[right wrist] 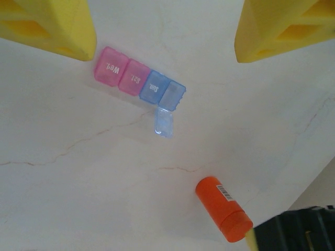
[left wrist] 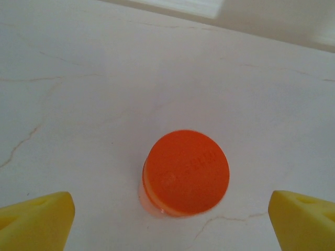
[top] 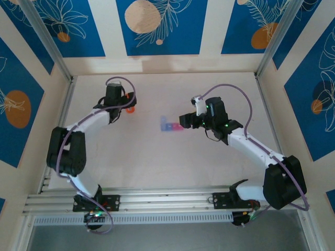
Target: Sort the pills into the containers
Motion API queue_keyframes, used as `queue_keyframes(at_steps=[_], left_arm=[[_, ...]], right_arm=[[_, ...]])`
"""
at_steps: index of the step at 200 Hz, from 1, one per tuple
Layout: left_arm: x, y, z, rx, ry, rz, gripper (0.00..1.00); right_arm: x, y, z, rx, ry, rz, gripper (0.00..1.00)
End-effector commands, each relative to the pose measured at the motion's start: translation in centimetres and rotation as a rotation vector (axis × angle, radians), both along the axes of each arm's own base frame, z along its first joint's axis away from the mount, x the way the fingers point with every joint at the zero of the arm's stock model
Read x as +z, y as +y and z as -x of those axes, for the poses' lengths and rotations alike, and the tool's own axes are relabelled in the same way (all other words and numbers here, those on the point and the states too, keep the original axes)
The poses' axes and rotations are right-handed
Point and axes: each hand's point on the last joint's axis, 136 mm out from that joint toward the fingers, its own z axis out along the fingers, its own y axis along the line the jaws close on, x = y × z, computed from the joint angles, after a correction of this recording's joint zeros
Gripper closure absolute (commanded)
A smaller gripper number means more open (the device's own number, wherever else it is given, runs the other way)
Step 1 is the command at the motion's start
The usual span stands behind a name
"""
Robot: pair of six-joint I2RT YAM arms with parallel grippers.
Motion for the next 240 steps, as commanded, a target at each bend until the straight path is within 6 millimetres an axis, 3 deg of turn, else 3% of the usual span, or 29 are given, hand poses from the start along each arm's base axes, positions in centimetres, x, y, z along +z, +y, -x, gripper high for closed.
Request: queue_keyframes(at_steps=[1,61,118,200,225,240], left_arm=[[0.5,0.7,-1.7,0.038,0.014,-0.032,0.04],[-2.5,0.5,-3.5,0.017,0.099,-0.097,0.12],[-4.7,0.4,-3.8,0.001,0.147,-0.125,0.23],[-5.5,-0.5,-3.3,-0.092,0.156,-0.149,0.58],[-4.6,-0.8,-2.4,-0.140,0.135,-0.168,0.65],[-3.1,-1.6,-1.5,-0.212,0.099,-0.160,0.66]], right_arm=[[0.2,0.3,0.0,0.018,-0.025,0.001,0.29],[0.5,0.5,0.0,0.025,-0.019,-0.003,0.29],[0.6,0.8,0.0,0.033,-0.007,-0.004,0.30],[0.5,0.7,0.0,0.033,0.004,0.002,0.30],[0.6,0.8,0.1,0.036,0.010,0.002,0.30],[0.9,0.8,0.2,0.036,0.010,-0.003,0.30]])
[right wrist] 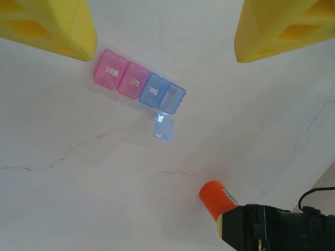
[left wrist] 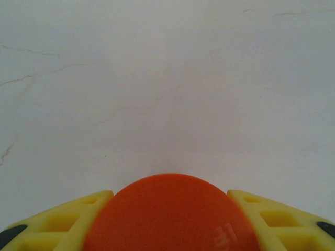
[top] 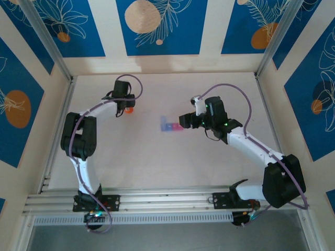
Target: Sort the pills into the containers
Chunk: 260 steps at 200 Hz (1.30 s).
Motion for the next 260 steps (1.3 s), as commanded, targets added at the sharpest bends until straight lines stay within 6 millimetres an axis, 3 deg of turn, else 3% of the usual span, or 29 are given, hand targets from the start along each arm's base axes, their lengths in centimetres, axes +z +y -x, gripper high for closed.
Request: queue_keyframes(at_steps=[1,24,46,63,83,121,158,186,224,260], left_arm=[[2.1,-1.1,1.6,-0.118,-0.028,0.008,0.66],[5.7,-4.7,4.1,-0.365,-0.124,0.010,0.66],[8.4,-8.0,8.0,-0.572,-0.214,-0.017,0.64],[10.2,-11.0,11.3,-0.728,-0.274,0.028,0.64],[11.0,-14.7,15.1,-0.912,-0.312,0.087,0.64],[9.6,-20.0,21.3,-1.231,-0.317,0.139,0.63],[6.6,-23.0,24.2,-1.383,-0.250,0.108,0.62],[4.0,-24.8,25.3,-1.443,-0.197,0.060,0.61],[1.6,-25.7,24.8,-1.453,-0.135,-0.035,0.58],[1.0,-25.5,24.6,-1.441,-0.139,-0.044,0.37]], right_arm=[[1.2,0.7,0.1,0.030,-0.011,-0.011,0.30],[1.9,0.6,0.2,0.017,-0.016,-0.016,0.30],[2.6,0.1,0.2,-0.016,-0.013,-0.013,0.30],[3.3,-0.7,0.1,-0.061,-0.011,-0.005,0.30],[4.1,-2.0,-0.1,-0.130,-0.010,0.013,0.30],[4.8,-5.4,0.0,-0.267,0.001,0.000,0.30],[4.7,-7.2,0.8,-0.326,0.000,-0.015,0.30],[4.5,-8.0,1.4,-0.353,-0.006,-0.006,0.30],[3.9,-7.9,1.8,-0.336,0.020,-0.002,0.30],[2.8,-7.1,2.4,-0.289,0.056,0.020,0.30]])
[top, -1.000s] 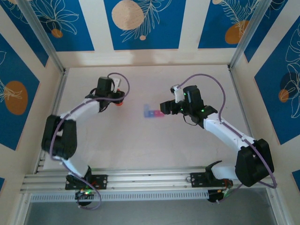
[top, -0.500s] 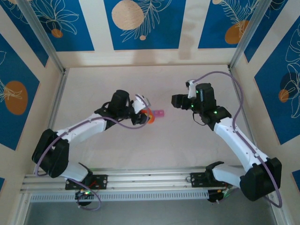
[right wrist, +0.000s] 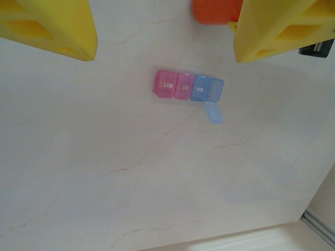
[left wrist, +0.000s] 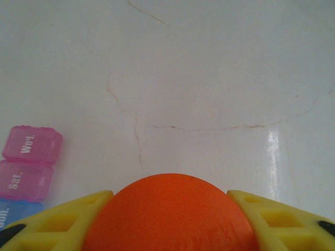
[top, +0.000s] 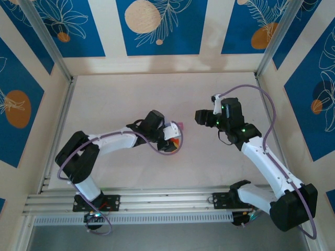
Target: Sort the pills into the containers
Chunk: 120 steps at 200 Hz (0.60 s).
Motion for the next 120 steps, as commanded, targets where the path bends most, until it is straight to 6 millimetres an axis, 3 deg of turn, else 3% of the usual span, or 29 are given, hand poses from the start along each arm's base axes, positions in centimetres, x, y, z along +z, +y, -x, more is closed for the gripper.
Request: queue_keyframes(at_steps=[1,16,38,72,120], left_arm=[[0.5,-0.3,-0.4,-0.010,-0.044,0.007,0.36],[0.2,0.0,-0.5,0.001,-0.046,0.007,0.30],[0.6,0.8,-0.4,0.031,-0.059,0.046,0.00],[2.0,2.7,0.7,0.052,-0.093,0.137,0.00],[1.1,4.5,1.8,0.069,-0.156,0.245,0.00]], right_arm=[[-1.1,0.5,0.8,0.032,0.044,0.010,0.30],[-1.9,1.2,1.2,0.064,0.078,0.033,0.30],[-2.8,2.5,2.1,0.123,0.115,0.085,0.30],[-3.8,5.2,4.5,0.262,0.176,0.129,0.30],[-4.9,9.6,7.3,0.465,0.194,0.180,0.30]])
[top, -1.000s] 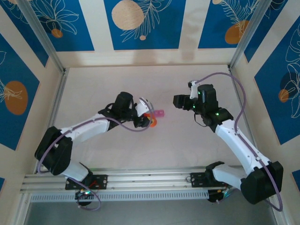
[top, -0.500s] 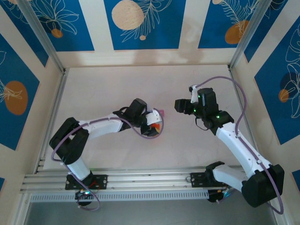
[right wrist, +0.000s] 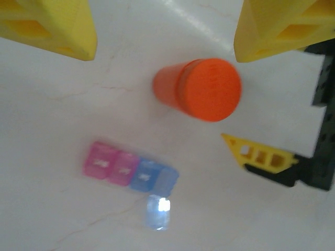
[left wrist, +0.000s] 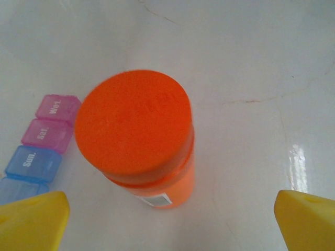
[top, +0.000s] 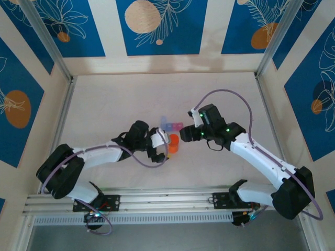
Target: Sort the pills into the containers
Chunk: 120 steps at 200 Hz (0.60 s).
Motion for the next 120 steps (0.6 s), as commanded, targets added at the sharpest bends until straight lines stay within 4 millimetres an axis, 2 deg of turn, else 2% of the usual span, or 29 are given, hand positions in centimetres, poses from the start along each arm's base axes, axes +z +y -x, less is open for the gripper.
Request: queue_keyframes(at_steps=[1,37,67,120], left_arm=[[1.4,0.0,-0.3,-0.001,-0.050,0.122,0.00],[2.7,1.2,-0.7,0.023,-0.038,0.215,0.00],[2.2,1.2,-0.4,0.012,-0.031,0.214,0.01],[1.4,2.3,0.1,0.025,-0.038,0.244,0.01]], right_arm=[[0.1,1.9,1.2,0.114,0.013,0.021,0.30],[-1.3,3.8,1.3,0.182,0.048,0.087,0.29],[-2.8,4.4,0.6,0.176,0.110,0.163,0.29],[-4.7,4.9,0.1,0.180,0.169,0.245,0.27]])
